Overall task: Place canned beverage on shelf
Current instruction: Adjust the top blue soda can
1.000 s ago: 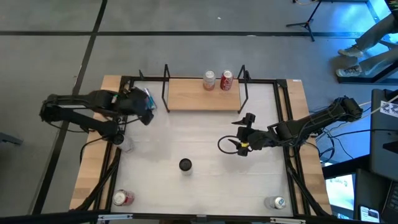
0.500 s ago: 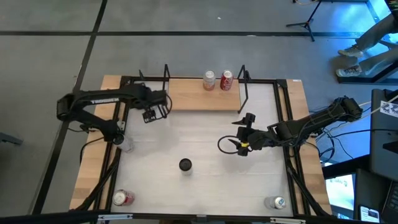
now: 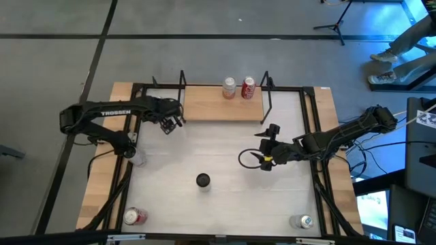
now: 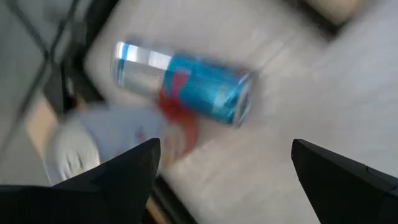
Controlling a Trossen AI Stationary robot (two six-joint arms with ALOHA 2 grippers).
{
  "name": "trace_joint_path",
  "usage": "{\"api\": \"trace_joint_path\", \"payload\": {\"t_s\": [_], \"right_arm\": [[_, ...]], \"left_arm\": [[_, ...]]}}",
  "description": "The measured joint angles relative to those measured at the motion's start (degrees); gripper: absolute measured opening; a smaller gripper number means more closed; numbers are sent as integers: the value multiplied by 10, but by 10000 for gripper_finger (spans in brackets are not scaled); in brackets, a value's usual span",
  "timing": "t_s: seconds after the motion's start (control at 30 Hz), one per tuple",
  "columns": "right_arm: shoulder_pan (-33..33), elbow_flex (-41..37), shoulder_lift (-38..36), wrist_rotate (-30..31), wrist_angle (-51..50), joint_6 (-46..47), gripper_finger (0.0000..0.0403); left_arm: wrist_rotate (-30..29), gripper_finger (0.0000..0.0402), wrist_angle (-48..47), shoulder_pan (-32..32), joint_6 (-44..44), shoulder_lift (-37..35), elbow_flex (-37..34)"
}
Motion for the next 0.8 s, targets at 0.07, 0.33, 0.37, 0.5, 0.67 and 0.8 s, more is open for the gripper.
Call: {"api": "trace_joint_path", "payload": {"t_s": [0.07, 0.33, 0.37, 0.5, 0.67, 0.8], "right_arm": [[0, 0, 0, 0, 6, 0, 353], [0, 0, 0, 1, 25, -1, 353], [0, 0, 0, 1, 25, -1, 353], [0, 0, 0, 1, 25, -1, 353], [0, 0, 0, 1, 25, -1, 353], [0, 0, 0, 2, 27, 0, 353]], "left_arm": [[9, 353, 27, 7, -42, 0, -20], [4, 353, 128, -3, -104, 0, -57], [-1, 353, 136, -4, -113, 0, -62], [-38, 353, 169, -2, -157, 0, -82], [-86, 353, 209, 1, -209, 0, -107], [-107, 352, 246, 3, -235, 0, -128]]}}
